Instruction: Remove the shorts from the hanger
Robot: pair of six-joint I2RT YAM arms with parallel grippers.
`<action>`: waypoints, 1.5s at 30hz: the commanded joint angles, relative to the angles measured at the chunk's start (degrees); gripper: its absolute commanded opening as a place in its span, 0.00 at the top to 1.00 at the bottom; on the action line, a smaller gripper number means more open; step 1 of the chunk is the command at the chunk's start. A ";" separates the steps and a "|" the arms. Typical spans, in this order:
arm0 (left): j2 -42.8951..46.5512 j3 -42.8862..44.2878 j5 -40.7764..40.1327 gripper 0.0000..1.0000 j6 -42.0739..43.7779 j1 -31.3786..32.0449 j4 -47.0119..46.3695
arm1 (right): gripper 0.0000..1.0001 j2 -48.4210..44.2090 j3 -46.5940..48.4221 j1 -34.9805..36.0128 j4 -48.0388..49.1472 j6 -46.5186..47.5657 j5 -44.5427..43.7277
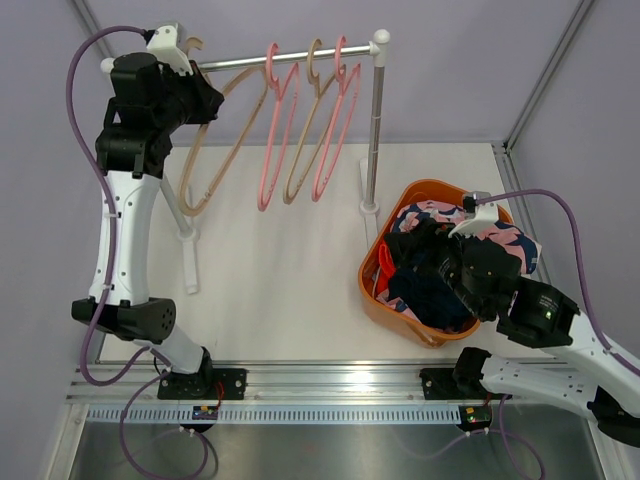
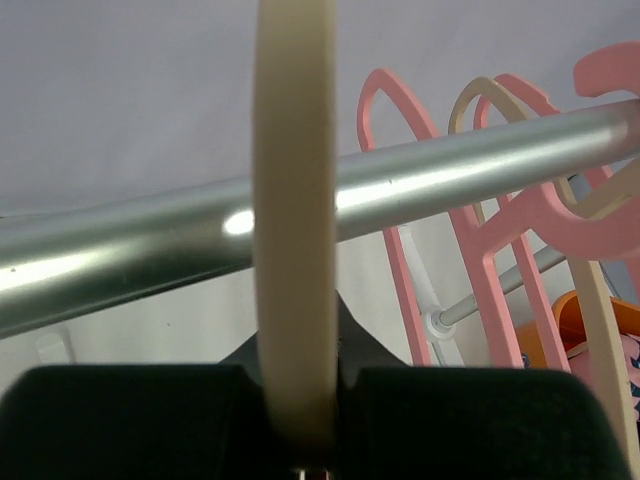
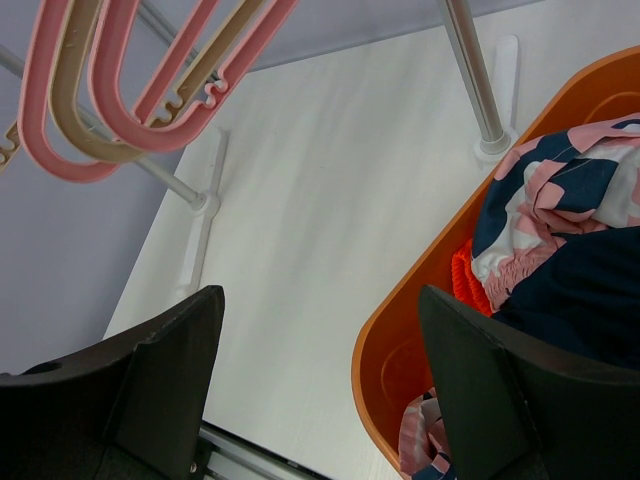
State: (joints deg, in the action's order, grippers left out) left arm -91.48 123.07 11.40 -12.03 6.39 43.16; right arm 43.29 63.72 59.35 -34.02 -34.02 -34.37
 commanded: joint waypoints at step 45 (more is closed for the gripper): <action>12.54 -7.84 -5.24 0.26 1.66 5.38 -3.26 | 0.09 1.71 0.08 -0.03 4.49 1.06 3.08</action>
State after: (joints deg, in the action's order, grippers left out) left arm -83.55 113.23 8.84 -11.77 10.04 39.75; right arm 45.39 63.70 59.35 -32.27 -34.04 -31.83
